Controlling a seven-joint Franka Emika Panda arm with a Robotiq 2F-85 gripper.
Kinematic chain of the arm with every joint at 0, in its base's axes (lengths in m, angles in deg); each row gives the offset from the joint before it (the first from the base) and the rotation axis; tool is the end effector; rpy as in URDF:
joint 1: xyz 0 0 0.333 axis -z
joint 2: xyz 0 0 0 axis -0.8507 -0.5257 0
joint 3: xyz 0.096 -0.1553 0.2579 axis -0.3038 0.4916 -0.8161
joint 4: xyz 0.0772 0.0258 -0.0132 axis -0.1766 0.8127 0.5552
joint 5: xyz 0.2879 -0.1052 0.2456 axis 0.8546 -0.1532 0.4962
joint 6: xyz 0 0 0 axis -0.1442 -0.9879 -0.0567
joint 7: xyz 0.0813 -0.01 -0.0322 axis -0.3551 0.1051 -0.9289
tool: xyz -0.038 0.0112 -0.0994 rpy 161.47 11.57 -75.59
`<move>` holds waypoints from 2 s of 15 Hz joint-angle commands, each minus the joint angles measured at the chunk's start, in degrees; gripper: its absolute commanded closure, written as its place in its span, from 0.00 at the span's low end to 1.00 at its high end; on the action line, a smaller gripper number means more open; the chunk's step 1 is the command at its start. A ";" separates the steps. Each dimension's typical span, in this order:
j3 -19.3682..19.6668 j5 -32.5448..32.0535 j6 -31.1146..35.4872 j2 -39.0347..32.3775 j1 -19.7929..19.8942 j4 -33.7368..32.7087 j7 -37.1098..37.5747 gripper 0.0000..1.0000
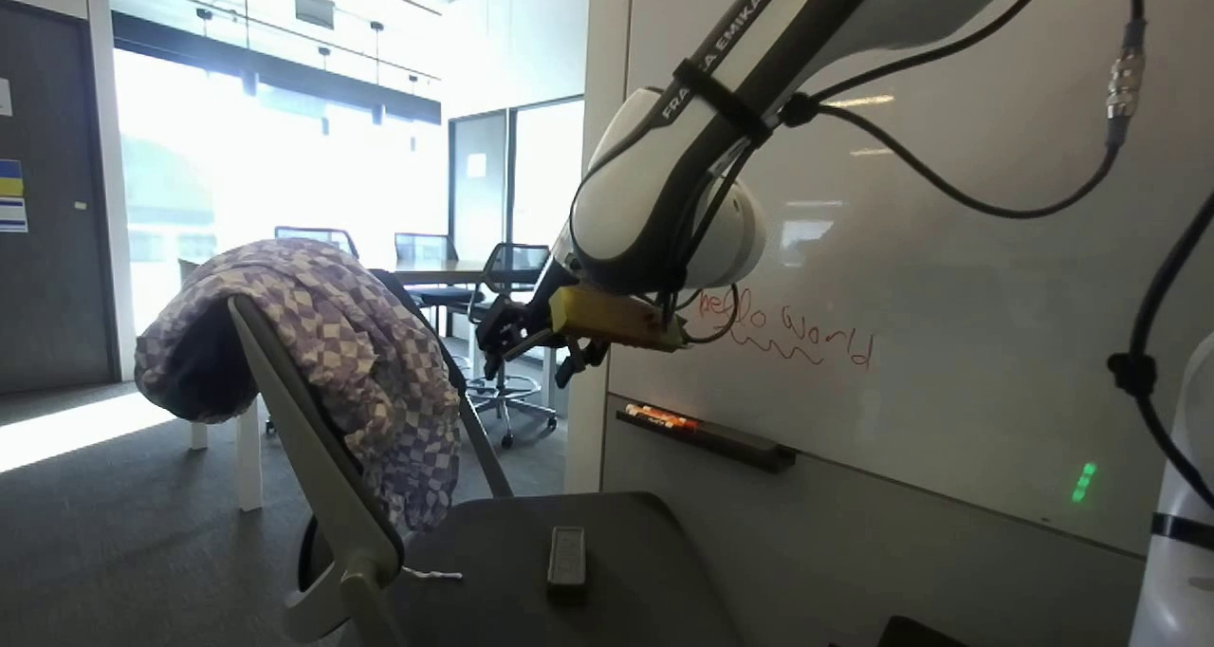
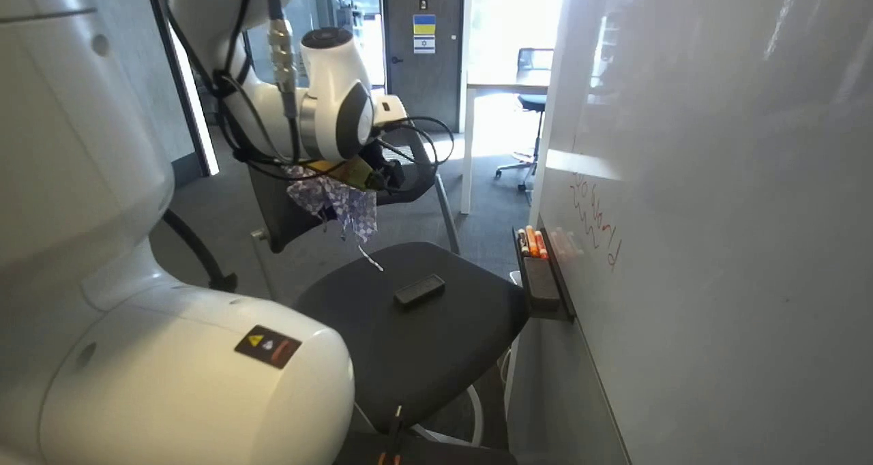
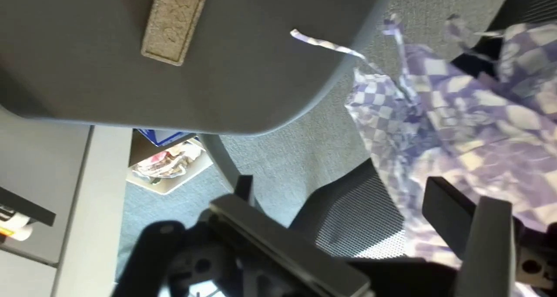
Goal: Erase the words on the whiteboard
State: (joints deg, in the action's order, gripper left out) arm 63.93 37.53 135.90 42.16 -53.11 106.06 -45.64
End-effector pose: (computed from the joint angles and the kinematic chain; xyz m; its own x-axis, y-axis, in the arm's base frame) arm 0.4785 0.0383 0.3651 0.8059 -0.2965 0.5124 -0.2332 -0.9545 -0.1857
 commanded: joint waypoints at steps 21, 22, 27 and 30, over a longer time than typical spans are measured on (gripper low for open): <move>15.26 -1.35 -5.36 -36.06 -5.92 -20.98 9.33 0.00; 15.47 -0.09 -5.37 -36.60 -6.26 -21.23 8.67 0.00; 17.24 3.42 -5.55 -38.44 -7.88 -21.71 6.93 0.00; 17.86 4.24 -5.40 -39.54 -8.55 -21.86 6.45 0.00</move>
State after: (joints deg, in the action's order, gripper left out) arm 80.46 39.57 130.55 4.06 -60.03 85.60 -37.27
